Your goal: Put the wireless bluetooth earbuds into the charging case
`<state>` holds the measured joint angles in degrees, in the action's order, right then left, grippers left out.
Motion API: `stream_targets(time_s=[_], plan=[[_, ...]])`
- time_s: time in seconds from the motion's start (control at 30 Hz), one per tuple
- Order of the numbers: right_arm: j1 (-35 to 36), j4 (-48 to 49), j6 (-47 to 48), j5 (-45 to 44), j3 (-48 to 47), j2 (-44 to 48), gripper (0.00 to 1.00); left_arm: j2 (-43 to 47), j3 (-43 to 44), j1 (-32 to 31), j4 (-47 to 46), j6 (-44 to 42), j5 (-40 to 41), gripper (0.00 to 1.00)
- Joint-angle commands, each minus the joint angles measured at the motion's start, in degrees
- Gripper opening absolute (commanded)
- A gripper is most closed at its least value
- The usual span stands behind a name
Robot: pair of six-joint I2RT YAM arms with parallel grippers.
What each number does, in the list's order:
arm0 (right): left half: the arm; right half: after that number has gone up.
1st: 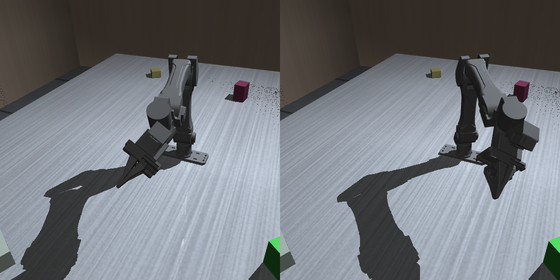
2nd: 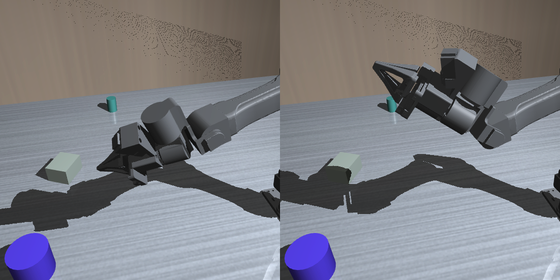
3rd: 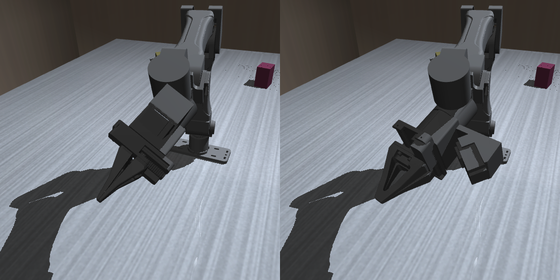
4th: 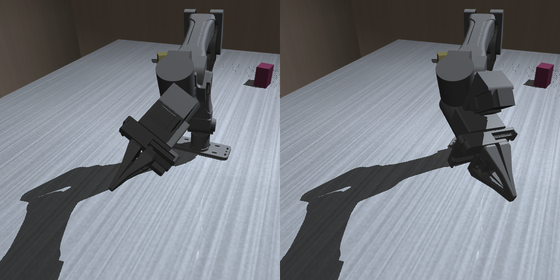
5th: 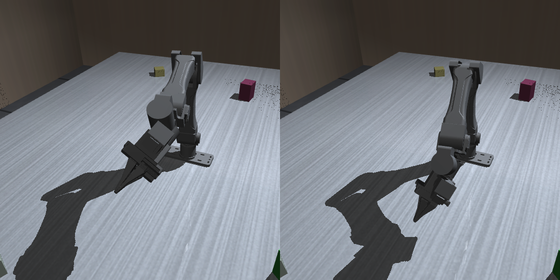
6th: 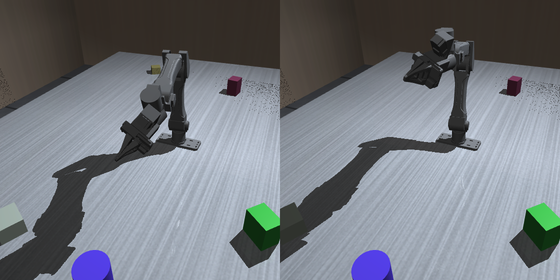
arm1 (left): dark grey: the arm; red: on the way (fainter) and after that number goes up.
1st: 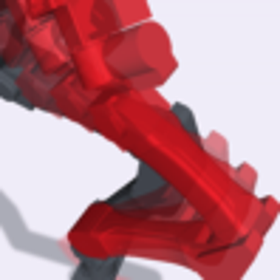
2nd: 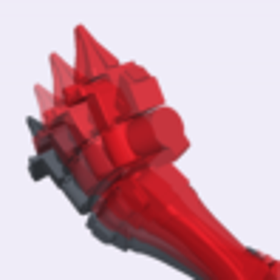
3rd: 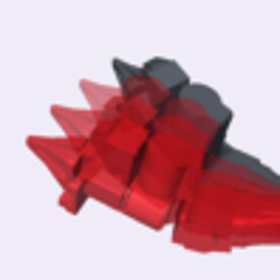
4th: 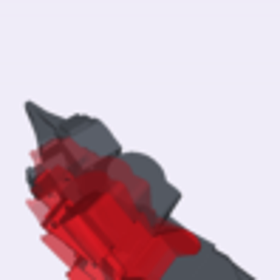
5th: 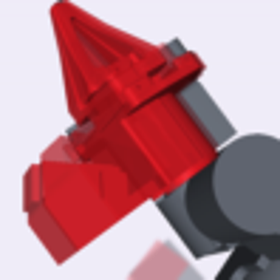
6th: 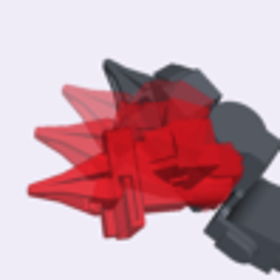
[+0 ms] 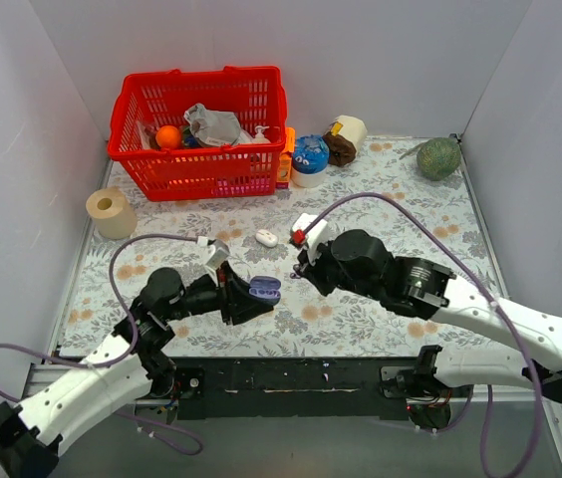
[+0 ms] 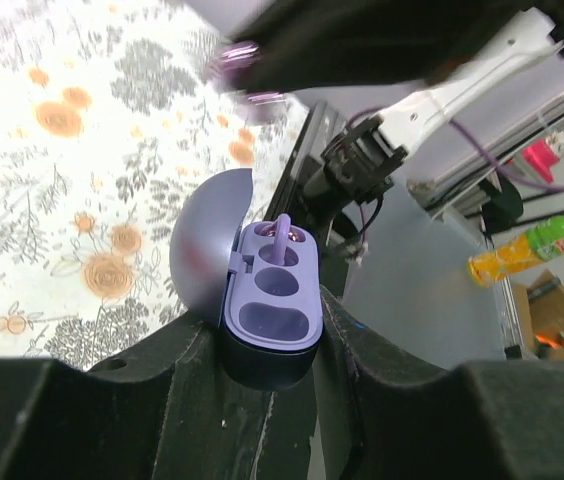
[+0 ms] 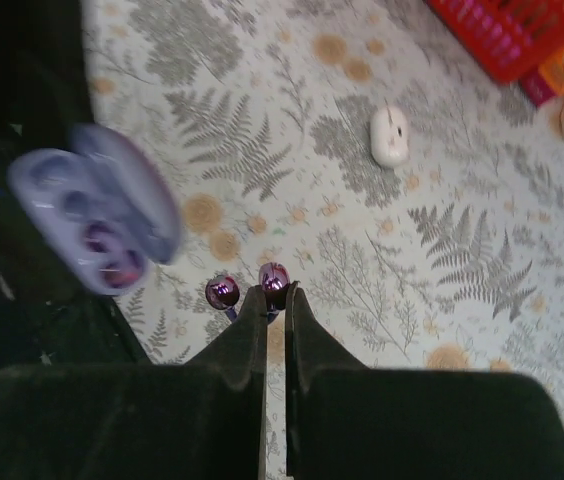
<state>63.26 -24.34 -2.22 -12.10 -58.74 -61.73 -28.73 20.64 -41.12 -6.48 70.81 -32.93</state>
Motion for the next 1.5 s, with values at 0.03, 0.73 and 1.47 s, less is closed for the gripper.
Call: stream_targets(time_s=[0.03,0.73,1.47], plan=[[13.0,-18.0,7.9,-10.8,-13.0,1.5,0.01,-13.2,5.5,0.5,-3.3,-4.4,-10.3,0.0],[29.5,-20.3,13.7,-23.9,-20.3,-3.1,0.01,-25.8,11.3,1.2,-11.1,-7.9,-28.5,0.0],[28.1,-14.8,17.1,-24.2,-19.4,-9.6,0.01,-25.1,10.7,1.1,-12.4,-5.1,-30.4,0.0]])
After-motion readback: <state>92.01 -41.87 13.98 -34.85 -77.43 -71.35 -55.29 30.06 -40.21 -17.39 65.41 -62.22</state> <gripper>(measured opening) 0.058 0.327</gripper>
